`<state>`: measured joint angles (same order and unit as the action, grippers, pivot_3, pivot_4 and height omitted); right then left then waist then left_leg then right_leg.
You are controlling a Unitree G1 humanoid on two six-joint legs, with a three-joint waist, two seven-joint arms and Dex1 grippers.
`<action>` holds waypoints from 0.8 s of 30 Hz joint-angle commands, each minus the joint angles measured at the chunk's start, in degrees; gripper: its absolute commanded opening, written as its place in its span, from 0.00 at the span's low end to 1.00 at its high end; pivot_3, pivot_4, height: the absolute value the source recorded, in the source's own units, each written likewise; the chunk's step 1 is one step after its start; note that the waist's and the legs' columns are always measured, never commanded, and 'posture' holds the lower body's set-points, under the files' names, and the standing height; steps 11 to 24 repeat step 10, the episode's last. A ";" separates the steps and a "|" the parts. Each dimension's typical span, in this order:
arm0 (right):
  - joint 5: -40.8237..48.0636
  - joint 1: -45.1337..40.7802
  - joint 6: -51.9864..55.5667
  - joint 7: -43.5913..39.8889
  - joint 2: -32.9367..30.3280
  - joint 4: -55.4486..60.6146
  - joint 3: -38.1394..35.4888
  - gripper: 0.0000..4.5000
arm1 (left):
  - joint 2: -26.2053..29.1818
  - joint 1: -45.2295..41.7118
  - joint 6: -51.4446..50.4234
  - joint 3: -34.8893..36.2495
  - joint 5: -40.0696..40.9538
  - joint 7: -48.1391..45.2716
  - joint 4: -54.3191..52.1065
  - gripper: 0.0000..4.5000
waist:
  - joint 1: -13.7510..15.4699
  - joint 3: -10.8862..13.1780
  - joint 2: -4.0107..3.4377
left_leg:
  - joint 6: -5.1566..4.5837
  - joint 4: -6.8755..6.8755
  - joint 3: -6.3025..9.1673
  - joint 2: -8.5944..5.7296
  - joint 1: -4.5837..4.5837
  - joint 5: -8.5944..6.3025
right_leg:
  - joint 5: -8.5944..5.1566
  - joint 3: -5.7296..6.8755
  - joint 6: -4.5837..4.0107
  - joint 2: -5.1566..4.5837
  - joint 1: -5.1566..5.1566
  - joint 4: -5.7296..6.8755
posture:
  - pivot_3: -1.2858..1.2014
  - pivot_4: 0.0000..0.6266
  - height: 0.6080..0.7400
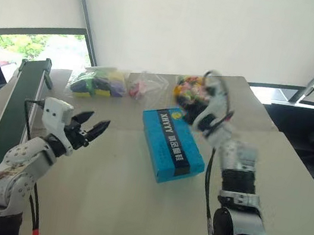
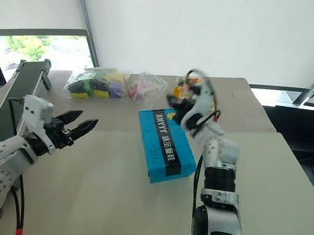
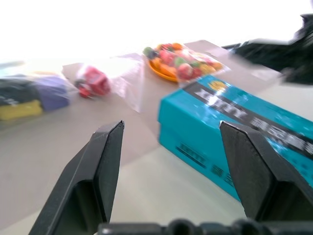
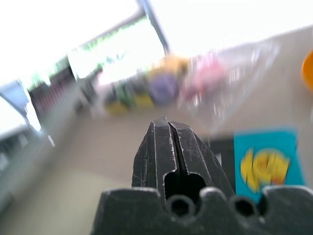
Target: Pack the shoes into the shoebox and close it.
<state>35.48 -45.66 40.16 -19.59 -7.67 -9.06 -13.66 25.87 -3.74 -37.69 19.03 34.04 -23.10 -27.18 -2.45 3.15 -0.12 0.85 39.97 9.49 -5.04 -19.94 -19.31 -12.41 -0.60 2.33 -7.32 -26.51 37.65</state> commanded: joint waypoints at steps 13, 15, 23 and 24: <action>0.54 5.17 5.12 6.04 -3.69 11.52 1.81 0.01 | -3.35 0.77 3.10 2.36 -0.55 4.65 -0.57 0.73 | -0.01 0.00 0.00 | -0.17 0.06 -0.25 -0.05 0.06 -0.10 | 0.00 -0.03 0.00 -0.12 0.13 -0.01 | 0.52 0.24 0.29; 0.54 5.17 5.12 6.04 -3.69 11.52 1.81 0.01 | -3.35 0.77 3.10 2.36 -0.55 4.65 -0.57 0.73 | -0.01 0.00 0.00 | -0.17 0.06 -0.25 -0.05 0.06 -0.10 | 0.00 -0.03 0.00 -0.12 0.13 -0.01 | 0.52 0.24 0.29; 0.54 5.17 5.12 6.04 -3.69 11.52 1.81 0.01 | -3.35 0.77 3.10 2.36 -0.55 4.65 -0.57 0.73 | -0.01 0.00 0.00 | -0.17 0.06 -0.25 -0.05 0.06 -0.10 | 0.00 -0.03 0.00 -0.12 0.13 -0.01 | 0.52 0.24 0.29; 0.54 5.17 5.12 6.04 -3.69 11.52 1.81 0.01 | -3.35 0.77 3.10 2.36 -0.55 4.65 -0.57 0.73 | -0.01 0.00 0.00 | -0.17 0.06 -0.25 -0.05 0.06 -0.10 | 0.00 -0.03 0.00 -0.12 0.13 -0.01 | 0.52 0.24 0.29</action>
